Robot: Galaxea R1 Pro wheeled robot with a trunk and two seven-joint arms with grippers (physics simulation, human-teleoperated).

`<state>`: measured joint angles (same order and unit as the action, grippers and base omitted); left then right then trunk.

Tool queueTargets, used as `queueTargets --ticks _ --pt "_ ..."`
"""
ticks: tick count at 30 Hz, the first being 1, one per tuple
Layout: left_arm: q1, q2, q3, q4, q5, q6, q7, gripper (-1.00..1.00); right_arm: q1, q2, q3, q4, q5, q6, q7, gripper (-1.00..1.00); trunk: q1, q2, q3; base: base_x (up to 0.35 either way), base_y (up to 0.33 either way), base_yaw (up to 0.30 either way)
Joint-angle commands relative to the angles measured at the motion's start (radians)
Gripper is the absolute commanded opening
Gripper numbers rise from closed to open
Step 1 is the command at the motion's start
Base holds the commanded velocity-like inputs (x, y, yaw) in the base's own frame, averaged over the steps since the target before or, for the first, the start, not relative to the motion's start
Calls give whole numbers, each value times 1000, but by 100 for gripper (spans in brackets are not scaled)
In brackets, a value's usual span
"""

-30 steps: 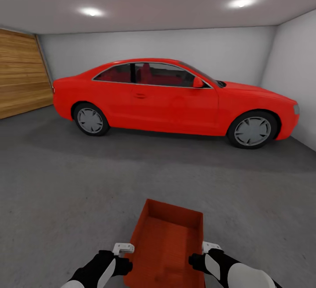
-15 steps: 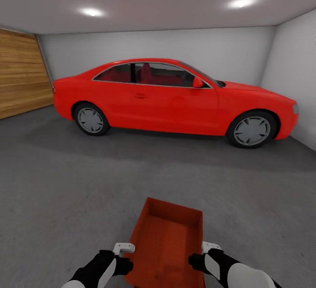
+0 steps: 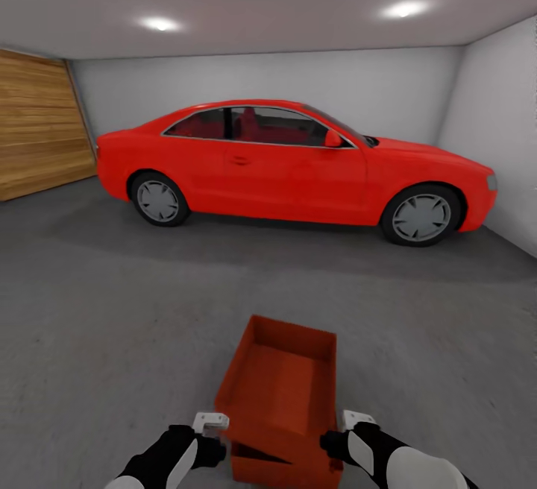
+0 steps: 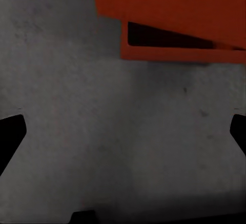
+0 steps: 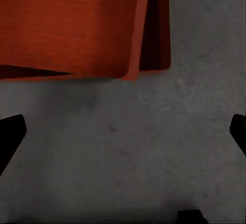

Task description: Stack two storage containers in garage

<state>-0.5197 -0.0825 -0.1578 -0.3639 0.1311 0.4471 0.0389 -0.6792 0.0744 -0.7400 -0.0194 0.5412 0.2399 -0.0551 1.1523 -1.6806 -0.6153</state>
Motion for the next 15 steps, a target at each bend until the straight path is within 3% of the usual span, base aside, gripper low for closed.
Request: queueTargets --ticks 1,8,15 --pt "0 0 -8 -1 10 4 4 100 0 1 -8 -2 10 6 -2 100 -1 -1 -1 -335 0 0" --pt "0 0 -8 -1 10 4 4 100 0 1 -9 -2 10 6 -2 100 -1 -1 -1 -314 0 0" --pt "0 2 -8 -1 9 4 1 100 0 1 -9 -1 10 6 -2 100 -1 -1 -1 -28 -8 0"
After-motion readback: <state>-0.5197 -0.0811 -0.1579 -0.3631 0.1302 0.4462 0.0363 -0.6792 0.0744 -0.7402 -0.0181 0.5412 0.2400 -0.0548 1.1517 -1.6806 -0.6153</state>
